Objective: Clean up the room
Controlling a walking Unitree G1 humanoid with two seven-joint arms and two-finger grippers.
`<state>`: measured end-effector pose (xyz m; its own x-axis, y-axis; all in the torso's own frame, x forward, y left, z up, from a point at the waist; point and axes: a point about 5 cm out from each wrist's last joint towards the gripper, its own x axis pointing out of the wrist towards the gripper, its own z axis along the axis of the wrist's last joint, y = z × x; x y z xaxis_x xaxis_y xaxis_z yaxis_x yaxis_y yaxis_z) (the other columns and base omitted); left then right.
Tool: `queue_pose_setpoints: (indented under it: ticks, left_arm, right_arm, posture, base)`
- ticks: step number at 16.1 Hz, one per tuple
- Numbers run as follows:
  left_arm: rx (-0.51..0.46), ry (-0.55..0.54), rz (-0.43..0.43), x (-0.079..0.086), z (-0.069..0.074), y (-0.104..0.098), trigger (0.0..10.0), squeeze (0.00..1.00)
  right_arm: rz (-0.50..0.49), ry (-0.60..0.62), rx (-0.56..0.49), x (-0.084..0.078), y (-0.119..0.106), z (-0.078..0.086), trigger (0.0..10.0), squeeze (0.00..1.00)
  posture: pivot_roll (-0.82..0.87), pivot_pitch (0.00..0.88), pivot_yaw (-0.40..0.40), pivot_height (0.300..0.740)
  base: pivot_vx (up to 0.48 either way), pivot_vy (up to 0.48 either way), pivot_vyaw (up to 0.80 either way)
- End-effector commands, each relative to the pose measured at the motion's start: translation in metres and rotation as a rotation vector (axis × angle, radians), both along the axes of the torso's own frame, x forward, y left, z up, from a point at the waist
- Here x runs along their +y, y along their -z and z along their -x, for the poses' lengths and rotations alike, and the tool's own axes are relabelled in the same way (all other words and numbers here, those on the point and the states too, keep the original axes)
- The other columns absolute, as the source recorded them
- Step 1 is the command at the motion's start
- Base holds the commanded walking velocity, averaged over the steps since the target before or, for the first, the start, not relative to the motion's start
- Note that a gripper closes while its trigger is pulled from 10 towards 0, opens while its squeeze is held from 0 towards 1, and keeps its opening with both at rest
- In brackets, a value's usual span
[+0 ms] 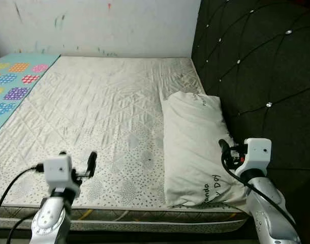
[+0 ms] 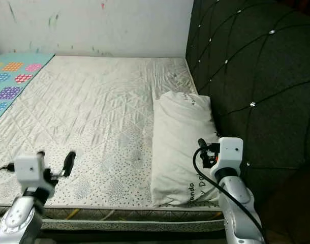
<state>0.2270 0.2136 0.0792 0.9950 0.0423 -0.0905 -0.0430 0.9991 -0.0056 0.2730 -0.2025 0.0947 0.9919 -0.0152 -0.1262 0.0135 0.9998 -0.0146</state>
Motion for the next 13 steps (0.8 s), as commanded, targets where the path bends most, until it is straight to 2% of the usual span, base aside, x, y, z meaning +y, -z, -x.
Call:
queue_pose_setpoints:
  ticks: [1,5,9,13]
  left_arm:
    - [-0.003,-0.005,-0.015,0.003,-0.001,-0.001,10.0,0.0]
    - [-0.006,-0.006,-0.011,0.001,0.0,0.0,10.0,0.0]
    - [0.067,-0.036,0.034,0.003,0.007,0.017,10.0,0.0]
    - [0.082,-0.027,0.05,0.002,0.006,0.02,10.0,0.0]
  right_arm:
    - [0.025,-0.025,-0.002,0.005,0.001,0.0,10.0,0.0]
    - [0.037,-0.038,0.03,0.011,0.007,0.0,10.0,0.0]
    - [0.048,-0.016,0.113,0.006,0.024,0.003,10.0,0.0]
    - [0.056,-0.001,0.141,0.002,0.029,0.006,10.0,0.0]
  posture:
    - [-0.16,0.0,0.022,0.74]
    - [-0.16,0.0,0.016,0.74]
    - [-0.16,0.0,0.01,0.74]
    - [-0.16,0.0,0.009,0.74]
  base:
    - [0.0,0.0,0.0]
    - [0.0,0.0,0.0]
    - [0.0,0.0,0.0]
    - [0.0,0.0,0.0]
